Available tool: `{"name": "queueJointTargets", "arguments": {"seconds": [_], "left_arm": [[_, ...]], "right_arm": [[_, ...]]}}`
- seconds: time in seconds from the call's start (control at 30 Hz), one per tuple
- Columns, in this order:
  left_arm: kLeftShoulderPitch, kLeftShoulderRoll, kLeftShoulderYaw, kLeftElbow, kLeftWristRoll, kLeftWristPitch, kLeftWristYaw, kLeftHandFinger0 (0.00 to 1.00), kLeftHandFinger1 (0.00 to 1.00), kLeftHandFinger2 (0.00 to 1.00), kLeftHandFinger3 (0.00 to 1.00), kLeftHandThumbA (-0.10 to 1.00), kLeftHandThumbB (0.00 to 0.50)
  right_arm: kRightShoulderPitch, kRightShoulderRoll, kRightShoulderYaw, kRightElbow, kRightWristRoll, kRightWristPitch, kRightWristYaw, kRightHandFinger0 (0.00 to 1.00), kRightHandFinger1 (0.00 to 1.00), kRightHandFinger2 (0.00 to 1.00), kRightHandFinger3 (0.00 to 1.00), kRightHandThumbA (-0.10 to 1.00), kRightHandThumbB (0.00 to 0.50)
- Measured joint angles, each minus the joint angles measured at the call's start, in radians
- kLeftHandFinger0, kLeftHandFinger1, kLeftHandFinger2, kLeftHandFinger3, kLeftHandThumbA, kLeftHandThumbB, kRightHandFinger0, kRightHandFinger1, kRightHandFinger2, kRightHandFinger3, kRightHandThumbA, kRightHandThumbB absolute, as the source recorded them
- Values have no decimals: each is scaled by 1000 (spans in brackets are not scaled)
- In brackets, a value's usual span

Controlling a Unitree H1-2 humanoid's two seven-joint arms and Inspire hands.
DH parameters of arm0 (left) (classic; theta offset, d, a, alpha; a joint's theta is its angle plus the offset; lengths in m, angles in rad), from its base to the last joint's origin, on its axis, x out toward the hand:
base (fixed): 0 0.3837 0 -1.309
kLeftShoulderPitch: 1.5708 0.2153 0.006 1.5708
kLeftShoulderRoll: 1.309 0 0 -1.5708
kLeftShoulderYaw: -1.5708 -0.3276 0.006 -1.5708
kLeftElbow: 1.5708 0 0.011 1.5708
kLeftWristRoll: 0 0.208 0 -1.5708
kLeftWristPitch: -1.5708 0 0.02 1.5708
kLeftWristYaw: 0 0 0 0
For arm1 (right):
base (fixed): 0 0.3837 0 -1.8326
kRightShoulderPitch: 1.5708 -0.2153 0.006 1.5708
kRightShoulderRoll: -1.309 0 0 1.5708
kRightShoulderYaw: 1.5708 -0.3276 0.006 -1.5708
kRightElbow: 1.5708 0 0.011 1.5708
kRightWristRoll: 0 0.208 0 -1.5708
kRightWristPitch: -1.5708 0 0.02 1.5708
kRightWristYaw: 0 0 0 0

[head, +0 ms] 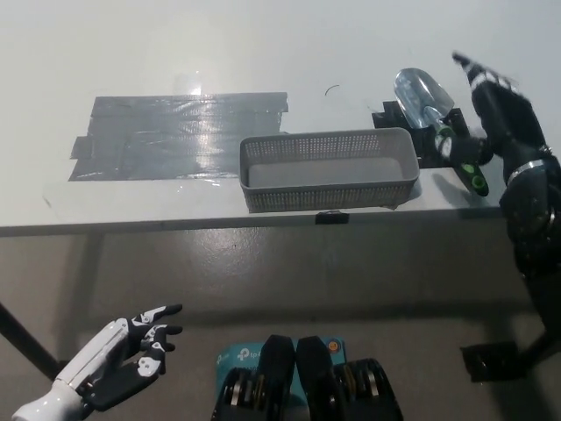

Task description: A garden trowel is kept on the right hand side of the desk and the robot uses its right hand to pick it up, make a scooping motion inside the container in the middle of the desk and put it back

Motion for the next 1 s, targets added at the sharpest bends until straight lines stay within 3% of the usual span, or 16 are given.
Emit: {"name": "queueJointTargets", "arguments": {"seconds": [0.13,0.2,0.3,0.4,0.6,0.7,1.0], "left_arm": [[6,0,-1,-5,0,0,-3,794,867,1000,1000,812,86],[10,0,-4,-9,2,0,-6,806,879,1000,1000,819,81],[15,1,-9,-16,5,-2,-15,799,857,989,1000,795,57],[17,2,-14,-17,13,-5,-19,789,836,961,1000,804,66],[17,3,-21,-32,23,-5,-30,794,832,951,1000,822,132],[17,3,-23,-37,22,-5,-36,813,845,956,1000,829,113],[17,3,-24,-44,21,-5,-53,817,850,965,1000,1000,159]], "right_arm": [[-30,-1,8,93,-8,9,-1,1000,1000,1000,1000,661,414],[-51,-2,11,147,-8,9,-2,1000,1000,1000,1000,597,410],[-69,-5,11,203,-8,6,-8,1000,1000,1000,1000,647,416],[-76,-7,12,237,-7,4,-13,1000,1000,1000,1000,670,405],[-88,2,28,253,-7,4,-13,1000,1000,1000,1000,672,420],[-101,16,48,268,-9,5,-14,1000,1000,1000,1000,662,426],[-106,31,71,327,-10,16,-13,1000,1000,1000,1000,626,433]]}}
